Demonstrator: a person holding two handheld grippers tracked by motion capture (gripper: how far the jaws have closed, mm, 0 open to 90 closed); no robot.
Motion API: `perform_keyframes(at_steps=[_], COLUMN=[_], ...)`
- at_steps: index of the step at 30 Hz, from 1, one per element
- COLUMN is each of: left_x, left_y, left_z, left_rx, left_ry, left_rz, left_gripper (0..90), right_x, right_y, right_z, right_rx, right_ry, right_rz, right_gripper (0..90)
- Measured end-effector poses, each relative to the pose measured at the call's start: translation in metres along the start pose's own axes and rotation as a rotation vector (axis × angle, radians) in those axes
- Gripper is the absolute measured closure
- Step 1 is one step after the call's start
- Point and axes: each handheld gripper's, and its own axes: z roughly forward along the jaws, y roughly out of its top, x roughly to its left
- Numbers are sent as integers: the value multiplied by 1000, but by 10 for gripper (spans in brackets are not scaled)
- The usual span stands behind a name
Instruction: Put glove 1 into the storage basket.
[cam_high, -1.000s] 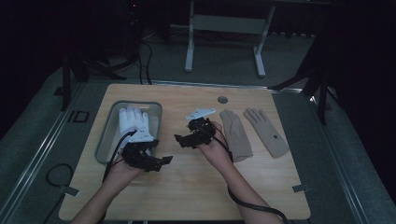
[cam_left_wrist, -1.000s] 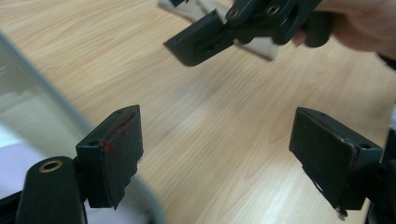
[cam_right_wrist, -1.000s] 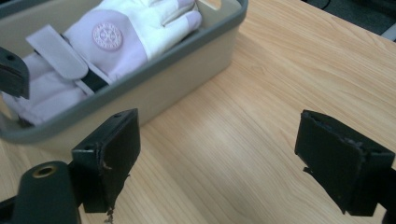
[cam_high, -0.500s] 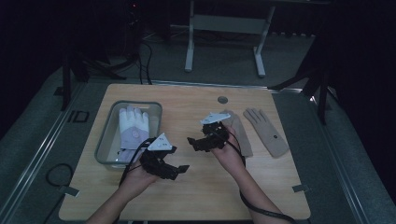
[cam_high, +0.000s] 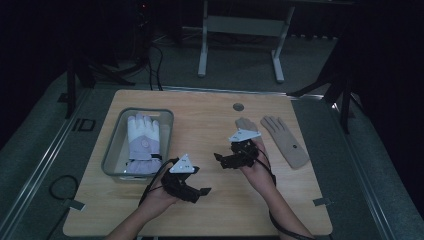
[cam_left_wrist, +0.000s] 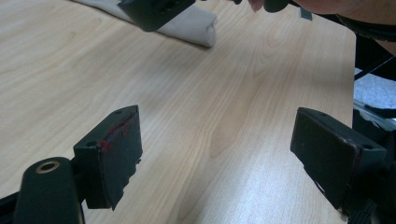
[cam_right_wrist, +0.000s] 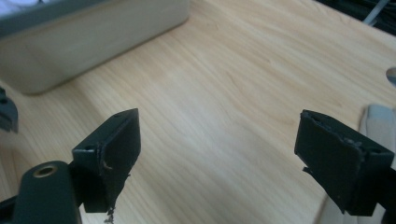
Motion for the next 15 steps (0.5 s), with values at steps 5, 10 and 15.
perform_keyframes(at_steps=[5,10,15], left_x=[0,-1,1], left_y=[-10,-18,-26], left_z=[12,21,27], left_rx=[1,3,2], left_ry=[14,30,44], left_rz=[9,24,24], left_gripper=[151,151,151], right_x=[-7,-17,-29], right_y=[-16,-29,-40], right_z=[-6,-14,-18], right_rx=[1,1,10], right_ry=[5,-4,-52], right_rz=[21,74,116], right_gripper=[130,102,100])
